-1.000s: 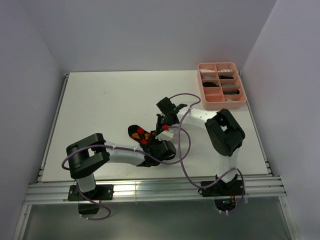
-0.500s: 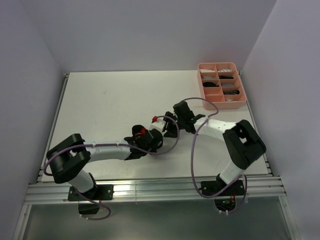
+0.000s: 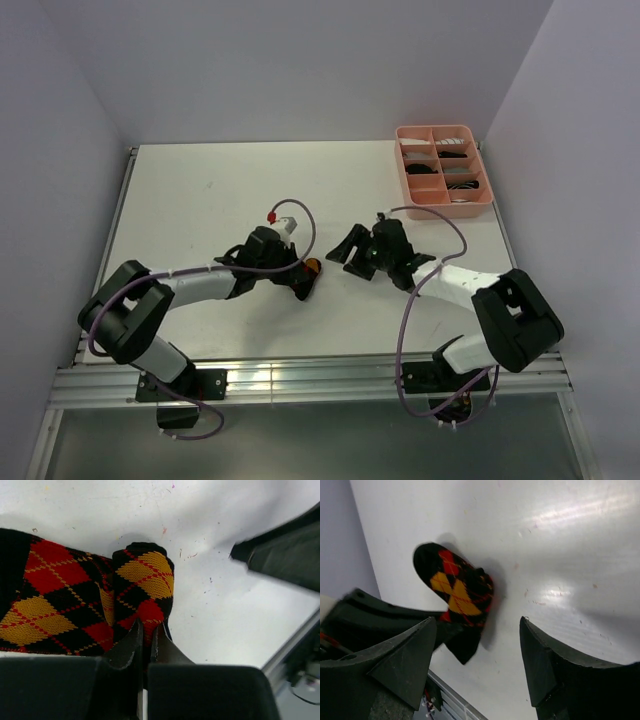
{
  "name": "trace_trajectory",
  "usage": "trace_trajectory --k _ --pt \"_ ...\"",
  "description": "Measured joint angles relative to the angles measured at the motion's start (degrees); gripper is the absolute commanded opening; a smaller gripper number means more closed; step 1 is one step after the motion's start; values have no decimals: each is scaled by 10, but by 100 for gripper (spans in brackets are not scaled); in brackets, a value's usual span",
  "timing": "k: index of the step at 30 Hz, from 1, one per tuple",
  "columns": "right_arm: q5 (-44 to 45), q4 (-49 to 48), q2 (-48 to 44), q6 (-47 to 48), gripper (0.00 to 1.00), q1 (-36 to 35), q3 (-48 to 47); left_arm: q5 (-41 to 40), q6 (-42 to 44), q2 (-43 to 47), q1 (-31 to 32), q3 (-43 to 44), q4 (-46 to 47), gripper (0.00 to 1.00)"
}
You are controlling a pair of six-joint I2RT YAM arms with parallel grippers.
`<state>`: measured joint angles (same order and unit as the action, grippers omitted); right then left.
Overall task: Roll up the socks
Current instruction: Roll the sock at the center of the board.
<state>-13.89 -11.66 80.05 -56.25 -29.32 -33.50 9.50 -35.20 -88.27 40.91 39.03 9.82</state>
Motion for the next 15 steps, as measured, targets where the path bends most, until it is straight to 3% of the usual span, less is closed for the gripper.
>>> trace_trajectory --k 9,15 --pt "8 -83 51 -46 72 -47 40 149 -97 -43 -89 -38 103 1" --pt "5 -131 103 -74 71 -62 40 182 -137 -57 -111 -52 137 1"
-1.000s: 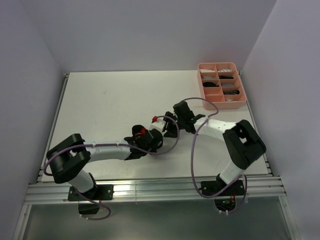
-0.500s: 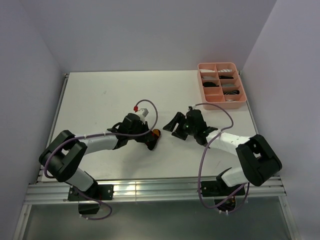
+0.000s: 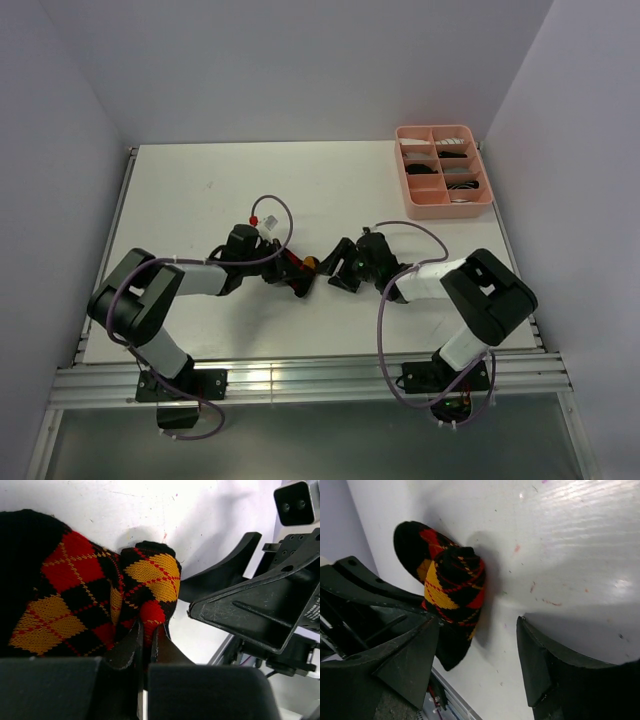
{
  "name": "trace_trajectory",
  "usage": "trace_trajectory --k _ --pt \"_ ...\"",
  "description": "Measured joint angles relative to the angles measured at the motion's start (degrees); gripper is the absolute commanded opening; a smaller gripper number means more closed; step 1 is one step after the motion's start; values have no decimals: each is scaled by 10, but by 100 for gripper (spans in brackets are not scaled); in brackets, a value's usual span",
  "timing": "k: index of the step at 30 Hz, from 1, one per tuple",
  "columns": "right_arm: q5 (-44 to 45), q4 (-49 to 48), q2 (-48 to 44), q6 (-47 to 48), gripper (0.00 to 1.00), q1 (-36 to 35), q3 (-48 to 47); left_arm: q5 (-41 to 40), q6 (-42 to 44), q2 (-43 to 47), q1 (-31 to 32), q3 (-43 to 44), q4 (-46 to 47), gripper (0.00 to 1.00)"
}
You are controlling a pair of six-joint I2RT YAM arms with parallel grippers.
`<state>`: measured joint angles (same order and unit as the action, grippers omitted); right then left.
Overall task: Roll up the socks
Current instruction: Roll the sock at the center of the board.
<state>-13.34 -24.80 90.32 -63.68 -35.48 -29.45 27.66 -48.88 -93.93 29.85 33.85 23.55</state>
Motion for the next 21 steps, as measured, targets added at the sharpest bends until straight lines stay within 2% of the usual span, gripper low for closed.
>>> trace_trajectory --k 7,11,16,17,20,21 --pt "-14 -89 56 -28 69 -2 -7 15 -28 -8 -14 -5 9 1" --pt "-25 -120 88 -36 61 -2 -18 22 -37 -12 -23 -7 10 1" --pt "-38 -150 120 -46 34 -4 -26 28 -44 -20 -26 -7 13 1" --pt "-40 -154 123 -46 20 -4 -27 30 -45 -22 -27 -7 15 1" --pt "-45 -159 130 -44 0 -2 -33 34 -44 -26 -30 -6 17 1" --pt "-46 -156 130 -43 0 -2 -34 36 -44 -27 -31 -5 16 3"
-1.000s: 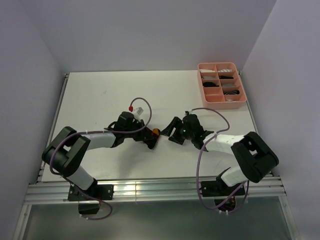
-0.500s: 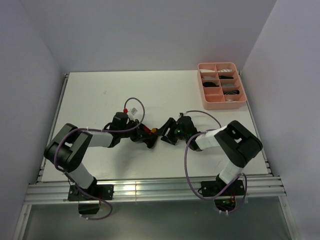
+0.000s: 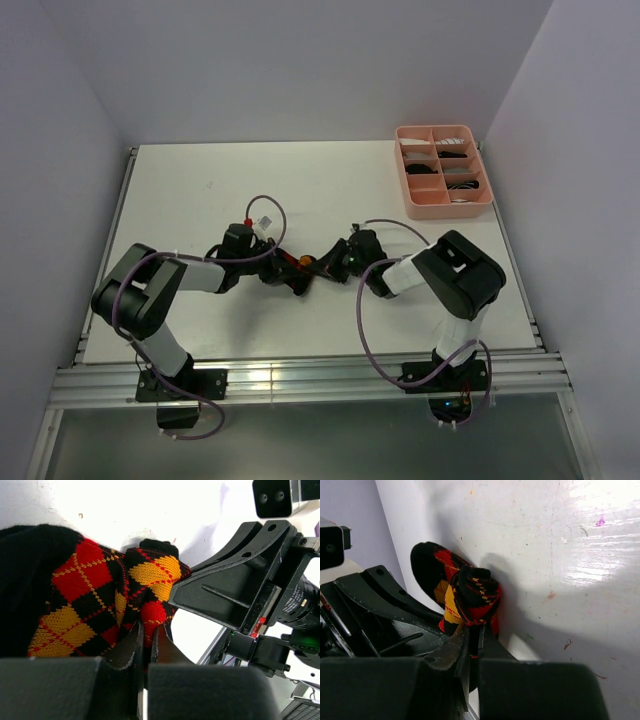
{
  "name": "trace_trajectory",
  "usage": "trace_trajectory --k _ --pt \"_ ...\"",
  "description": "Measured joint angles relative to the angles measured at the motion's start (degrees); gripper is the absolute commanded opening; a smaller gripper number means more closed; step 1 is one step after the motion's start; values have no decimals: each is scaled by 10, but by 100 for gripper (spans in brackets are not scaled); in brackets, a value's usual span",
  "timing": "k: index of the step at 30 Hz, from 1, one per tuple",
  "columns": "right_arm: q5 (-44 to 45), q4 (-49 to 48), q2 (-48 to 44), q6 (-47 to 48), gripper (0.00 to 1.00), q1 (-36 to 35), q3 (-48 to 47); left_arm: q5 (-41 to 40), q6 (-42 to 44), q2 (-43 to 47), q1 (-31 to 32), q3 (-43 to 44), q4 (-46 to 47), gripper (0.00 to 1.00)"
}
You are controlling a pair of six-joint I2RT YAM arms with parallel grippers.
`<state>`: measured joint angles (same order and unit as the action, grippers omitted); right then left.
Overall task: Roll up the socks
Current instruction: Roll the sock at the center of the board.
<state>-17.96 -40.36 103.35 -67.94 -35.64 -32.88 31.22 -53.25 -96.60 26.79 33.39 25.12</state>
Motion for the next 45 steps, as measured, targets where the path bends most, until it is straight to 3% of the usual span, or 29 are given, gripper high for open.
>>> trace_trajectory --k 2,3,5,12,20,27,37,45 --pt "-2 17 -2 8 0 0 -8 0 3 0 0 2 -4 11" --pt "-2 37 -5 16 0 0 -17 -1 7 1 0 4 -9 21" --pt "-1 78 -14 32 0 0 -34 -7 16 5 0 7 -19 32" --pt "9 280 -28 98 0 -5 -135 -121 73 65 36 28 -122 51" --pt "38 475 -26 158 0 -14 -238 -316 129 163 114 37 -237 56" --pt "54 571 -14 184 0 -15 -286 -491 185 210 234 42 -258 57" --pt "57 630 2 201 0 -15 -323 -682 269 104 398 138 -267 58" --pt "52 643 9 211 0 -15 -333 -752 292 12 427 167 -270 58"
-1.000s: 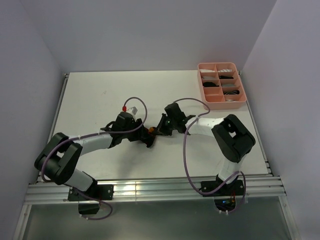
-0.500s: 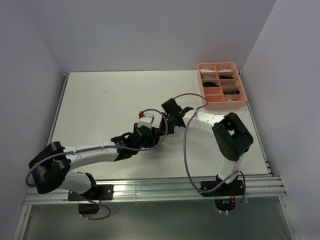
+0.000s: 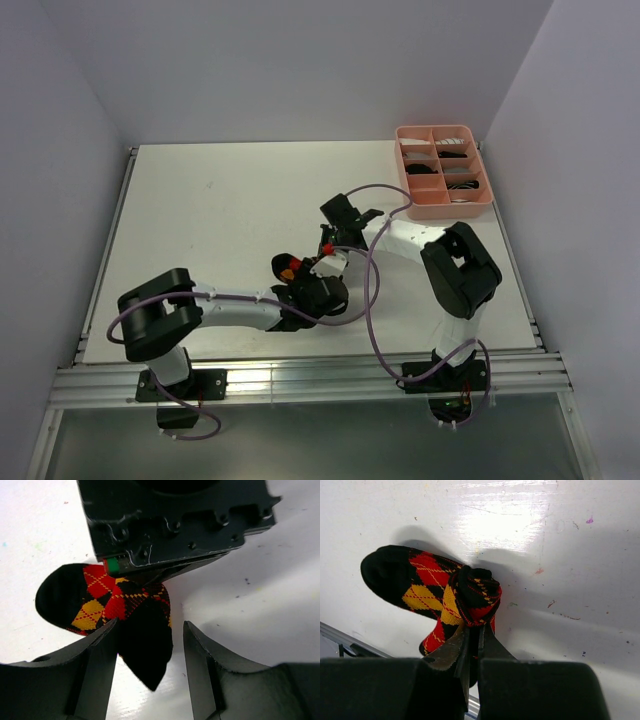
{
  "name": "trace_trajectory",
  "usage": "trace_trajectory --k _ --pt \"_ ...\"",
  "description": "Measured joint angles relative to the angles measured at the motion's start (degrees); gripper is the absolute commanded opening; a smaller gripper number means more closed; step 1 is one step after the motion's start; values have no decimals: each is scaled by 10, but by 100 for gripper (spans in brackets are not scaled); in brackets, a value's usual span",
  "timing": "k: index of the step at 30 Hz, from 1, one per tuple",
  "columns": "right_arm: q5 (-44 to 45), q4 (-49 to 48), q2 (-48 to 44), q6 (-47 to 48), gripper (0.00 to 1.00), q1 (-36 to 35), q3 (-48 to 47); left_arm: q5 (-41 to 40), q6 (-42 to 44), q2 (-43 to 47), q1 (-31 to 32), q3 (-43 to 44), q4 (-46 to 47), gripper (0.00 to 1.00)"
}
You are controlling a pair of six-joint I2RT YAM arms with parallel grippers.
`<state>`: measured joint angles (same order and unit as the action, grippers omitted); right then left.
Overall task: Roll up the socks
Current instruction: Roll the sock at the center of the board.
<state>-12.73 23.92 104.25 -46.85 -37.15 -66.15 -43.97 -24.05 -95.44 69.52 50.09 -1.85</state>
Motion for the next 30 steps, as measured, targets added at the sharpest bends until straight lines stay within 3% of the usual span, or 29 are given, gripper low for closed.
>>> trace_trajectory --k 11,14,15,17,20,23,30 --pt "-13 -6 2 1 0 0 0 -69 6 -80 8 8 8 56" --pt "-17 -9 2 1 0 0 1 -87 1 -98 8 16 3 43" --pt "-18 -11 2 1 0 0 2 -90 -2 -101 8 18 0 28" --pt "-21 -21 2 0 0 2 7 -98 -7 -104 9 18 -5 13" --pt "-32 -48 -2 -2 0 6 23 -99 -12 -103 10 18 -8 3" --pt "-46 -89 -16 -12 8 12 54 -88 -16 -95 7 14 -9 1" --pt "-62 -173 -78 -31 46 23 128 42 -30 -17 -38 -25 1 1"
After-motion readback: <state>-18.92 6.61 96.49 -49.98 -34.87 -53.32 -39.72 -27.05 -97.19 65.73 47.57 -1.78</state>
